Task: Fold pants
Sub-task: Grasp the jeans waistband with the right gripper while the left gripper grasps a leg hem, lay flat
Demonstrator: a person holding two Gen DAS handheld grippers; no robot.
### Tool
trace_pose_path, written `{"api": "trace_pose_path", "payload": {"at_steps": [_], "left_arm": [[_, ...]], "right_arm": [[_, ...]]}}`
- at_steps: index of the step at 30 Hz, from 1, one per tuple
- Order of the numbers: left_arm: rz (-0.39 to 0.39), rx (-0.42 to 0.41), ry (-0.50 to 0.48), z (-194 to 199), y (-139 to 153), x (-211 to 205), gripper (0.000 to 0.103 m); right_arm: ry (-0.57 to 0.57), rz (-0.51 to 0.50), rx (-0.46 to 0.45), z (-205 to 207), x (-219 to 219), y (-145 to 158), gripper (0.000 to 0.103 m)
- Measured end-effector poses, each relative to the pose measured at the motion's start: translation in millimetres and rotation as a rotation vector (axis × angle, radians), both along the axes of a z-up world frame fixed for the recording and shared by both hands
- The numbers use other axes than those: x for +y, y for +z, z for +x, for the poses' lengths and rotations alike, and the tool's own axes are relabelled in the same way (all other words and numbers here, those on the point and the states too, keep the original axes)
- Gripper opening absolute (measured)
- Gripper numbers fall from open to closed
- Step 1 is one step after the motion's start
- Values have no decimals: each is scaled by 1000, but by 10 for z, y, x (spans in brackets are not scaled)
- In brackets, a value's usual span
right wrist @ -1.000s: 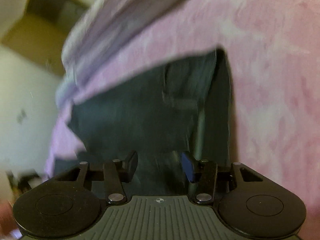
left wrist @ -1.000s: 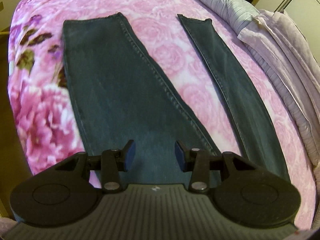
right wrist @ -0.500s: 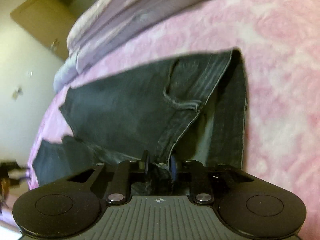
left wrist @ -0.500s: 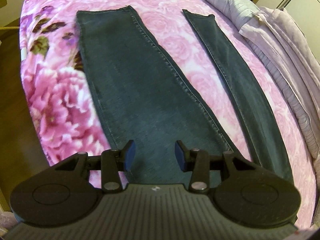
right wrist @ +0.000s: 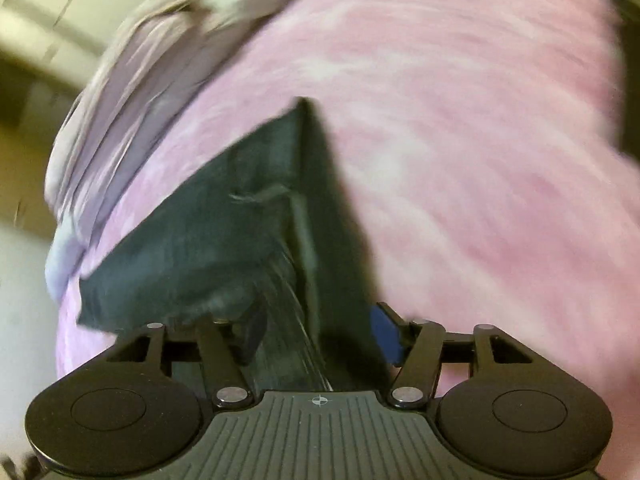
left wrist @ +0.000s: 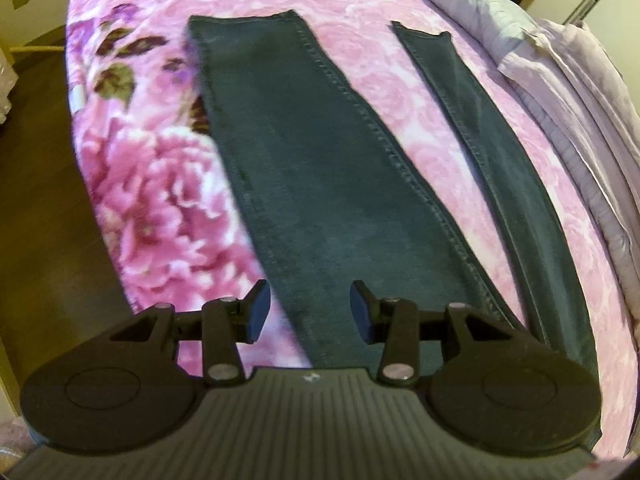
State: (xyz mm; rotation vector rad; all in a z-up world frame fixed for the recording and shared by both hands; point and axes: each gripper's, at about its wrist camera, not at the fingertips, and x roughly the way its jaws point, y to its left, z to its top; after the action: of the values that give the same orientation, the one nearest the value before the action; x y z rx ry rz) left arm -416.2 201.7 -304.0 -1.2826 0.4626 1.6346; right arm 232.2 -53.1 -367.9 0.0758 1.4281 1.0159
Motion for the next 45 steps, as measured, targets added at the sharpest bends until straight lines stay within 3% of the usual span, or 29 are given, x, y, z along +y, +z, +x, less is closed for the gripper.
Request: {"api": "trace_pose_path", "payload": {"at_steps": [3,5,9,10,11,13,15,17,19,24,29,30,32,36,39,40,42,45], "left_arm": [[-17,-3,3,-83,-50,-18,39],[-32,-1,-3,-118,-98,-3,39],[-39,5,-36,-178,-187,82,39],[-39,7,-45,-208,-197,109,39],[-39,9,-51,-243,-201,135,39],[-29,9,-61,-376,-178,201,38],[-9,45,-60,-545,-138,281,38],[5,65,-37,-770,-136,411,38],[18,70,4,-1043,-149,598,39],[62,104,99,-1659,-239,1115,43],[60,35,187,-2124,-510,1525,41],[67,35,181,-2158,-545,1581,38],[89,95,100,-2156,-539,1662,0],[161,245,-51,-2113,-382,1631,3],[53,366,-119,-2131,-534,1632,12],[64,365,-109,-2164,-512,1612,15],[66,406,-71,-2160,-389,1592,13],[109,439,-95,-2018,-146,1505,19]], "right_arm": [[-99,-73,123,-130,-520,-39,59],[-143,-64,181,-253,-719,-60,59],[-202,-46,207,-482,-694,-205,58],[-214,-41,187,-548,-647,-217,37],[-218,-32,166,-560,-666,-204,2],[-228,-35,109,-629,-651,-74,2],[-204,-107,6,-682,-699,-34,2],[-220,-141,27,-672,-713,-100,2],[-219,-181,-20,-751,-599,-87,4],[-338,-221,-60,-931,-616,-41,13],[-422,-254,-99,-1112,-473,-1,28],[-425,-264,-122,-1161,-432,12,28],[-418,-281,-171,-1268,-375,30,28],[-401,-374,-226,-1399,-234,14,28],[-380,-435,-235,-1478,-157,38,32],[-378,-460,-242,-1504,-137,67,33],[-384,-476,-318,-1604,-111,228,35],[-328,-443,-520,-1881,6,538,41]]}}
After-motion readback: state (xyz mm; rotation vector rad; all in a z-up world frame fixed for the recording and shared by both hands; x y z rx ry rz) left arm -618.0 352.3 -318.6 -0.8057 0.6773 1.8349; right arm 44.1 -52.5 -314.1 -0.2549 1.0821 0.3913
